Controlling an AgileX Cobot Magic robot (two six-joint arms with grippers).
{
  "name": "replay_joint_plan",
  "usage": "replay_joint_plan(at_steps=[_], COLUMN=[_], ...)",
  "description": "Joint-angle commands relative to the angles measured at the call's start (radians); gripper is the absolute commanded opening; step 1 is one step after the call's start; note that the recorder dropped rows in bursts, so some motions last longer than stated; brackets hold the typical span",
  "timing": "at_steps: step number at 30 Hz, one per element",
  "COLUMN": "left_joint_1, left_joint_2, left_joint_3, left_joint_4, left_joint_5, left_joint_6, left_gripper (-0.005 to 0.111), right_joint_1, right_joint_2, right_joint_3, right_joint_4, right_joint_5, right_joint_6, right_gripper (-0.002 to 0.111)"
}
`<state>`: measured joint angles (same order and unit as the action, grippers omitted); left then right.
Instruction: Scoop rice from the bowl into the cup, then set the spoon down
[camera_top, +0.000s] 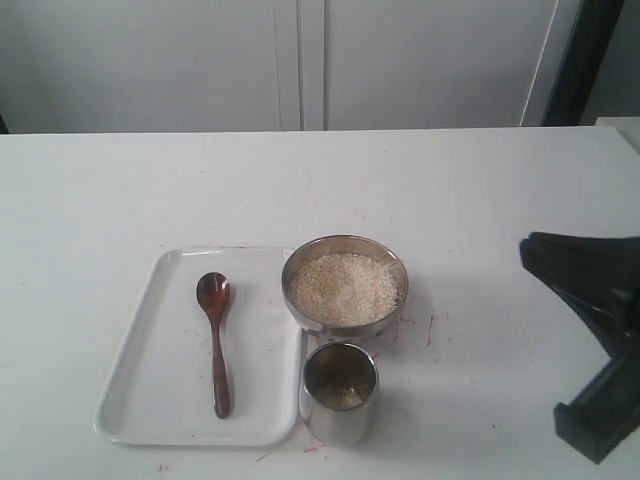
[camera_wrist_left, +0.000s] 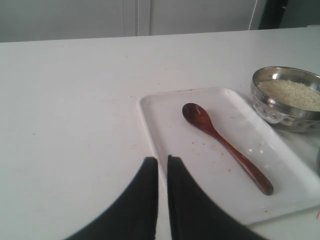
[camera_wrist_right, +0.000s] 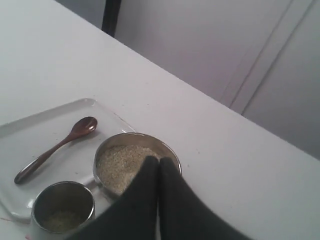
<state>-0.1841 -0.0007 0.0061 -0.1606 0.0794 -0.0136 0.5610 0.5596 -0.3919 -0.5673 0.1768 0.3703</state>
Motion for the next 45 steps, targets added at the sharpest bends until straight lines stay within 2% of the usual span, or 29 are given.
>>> replay_joint_plan(at_steps=[1, 6, 18, 27, 36, 41, 45], left_joint_1=[-0.003, -0.003, -0.003, -0.003, -0.003, -0.003, -0.003], left_joint_2=[0.001, 0.001, 0.001, 0.001, 0.001, 0.001, 0.001], left_joint_3=[-0.006, -0.006, -0.006, -0.006, -0.006, -0.006, -0.006], left_joint_4=[-0.010, -0.010, -0.010, -0.010, -0.010, -0.010, -0.010], left_joint_5=[-0.003, -0.003, -0.003, -0.003, -0.003, -0.003, -0.003], left_joint_6=[-0.005, -0.005, -0.005, -0.005, -0.005, -0.005, -0.005], left_gripper=[0.014, 0.014, 0.014, 0.014, 0.014, 0.014, 0.014], right_joint_1=[-0.126, -0.244, -0.255, -0.380, -0.525, -0.550, -0.550], right_joint_2=[-0.100, -0.250, -0.323, -0.460, -0.481, -0.481, -0.481], right_joint_3=[0.090, 0.156, 0.213, 0.332, 0.347, 0.362, 0.392], right_joint_4=[0.157, 0.244, 0.261, 0.311, 0.305, 0.319, 0.399], right_joint_5=[-0.023, -0.044, -0.082, -0.093, -0.050, -0.021, 0.013], right_joint_6=[-0.012, -0.012, -0.012, -0.012, -0.092, -0.091, -0.091], right_gripper=[0.000, 0.000, 0.000, 0.000, 0.000, 0.000, 0.000])
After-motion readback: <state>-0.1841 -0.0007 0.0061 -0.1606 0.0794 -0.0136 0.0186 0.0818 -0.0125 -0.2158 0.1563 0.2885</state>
